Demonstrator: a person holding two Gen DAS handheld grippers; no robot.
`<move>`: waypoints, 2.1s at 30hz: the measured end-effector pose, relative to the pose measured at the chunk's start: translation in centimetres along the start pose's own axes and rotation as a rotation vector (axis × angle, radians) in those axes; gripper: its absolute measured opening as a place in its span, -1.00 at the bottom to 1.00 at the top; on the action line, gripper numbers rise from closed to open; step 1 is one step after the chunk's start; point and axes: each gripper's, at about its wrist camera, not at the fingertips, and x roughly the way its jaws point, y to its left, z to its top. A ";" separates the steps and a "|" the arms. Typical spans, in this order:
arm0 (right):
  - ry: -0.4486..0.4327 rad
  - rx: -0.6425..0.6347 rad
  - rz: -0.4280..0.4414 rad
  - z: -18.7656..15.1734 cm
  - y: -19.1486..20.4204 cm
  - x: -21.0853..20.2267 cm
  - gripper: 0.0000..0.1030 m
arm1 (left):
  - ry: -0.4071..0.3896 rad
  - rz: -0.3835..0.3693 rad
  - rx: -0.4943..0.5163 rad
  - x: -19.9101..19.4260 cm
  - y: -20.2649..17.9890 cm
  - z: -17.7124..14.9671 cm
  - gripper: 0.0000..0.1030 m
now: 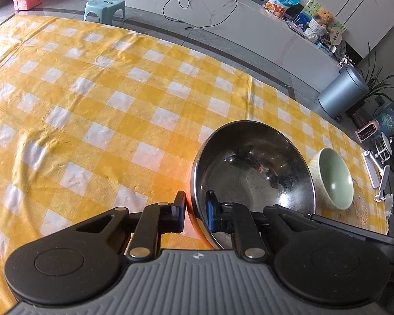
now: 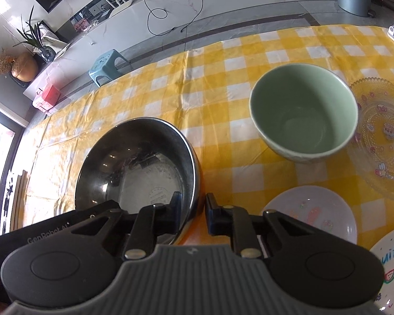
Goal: Organize plates and bowls
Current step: 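Close both grippers on the rim of the orange-bottomed steel bowl, then lift the orange-bottomed bowl and lower it into the blue-bottomed bowl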
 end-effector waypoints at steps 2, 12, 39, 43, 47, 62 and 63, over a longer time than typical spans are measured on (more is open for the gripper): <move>-0.002 -0.003 0.001 -0.4 0.1 -0.8 -0.68 | 0.002 0.005 0.005 -0.9 -0.2 -0.5 -0.67; -0.034 0.016 0.038 -4.4 0.6 -7.4 -0.71 | -0.043 0.000 0.015 -7.8 -1.0 -4.1 -0.67; -0.175 0.130 0.102 -20.6 -2.3 -23.1 -0.77 | -0.155 -0.088 0.028 -20.6 -1.9 -18.3 -0.67; -0.194 0.130 0.099 -21.8 -2.8 -24.2 -0.77 | -0.158 -0.092 0.040 -21.2 -2.2 -19.7 -0.67; -0.191 0.140 0.103 -22.6 -3.3 -24.2 -0.77 | -0.151 -0.083 0.045 -21.1 -2.3 -20.3 -0.67; -0.106 0.184 0.076 -22.4 -4.9 -20.4 -0.77 | -0.048 -0.034 0.040 -17.1 -1.9 -20.5 -0.68; -0.102 0.186 0.073 -22.3 -4.9 -20.2 -0.77 | -0.044 -0.031 0.038 -16.9 -1.9 -20.5 -0.68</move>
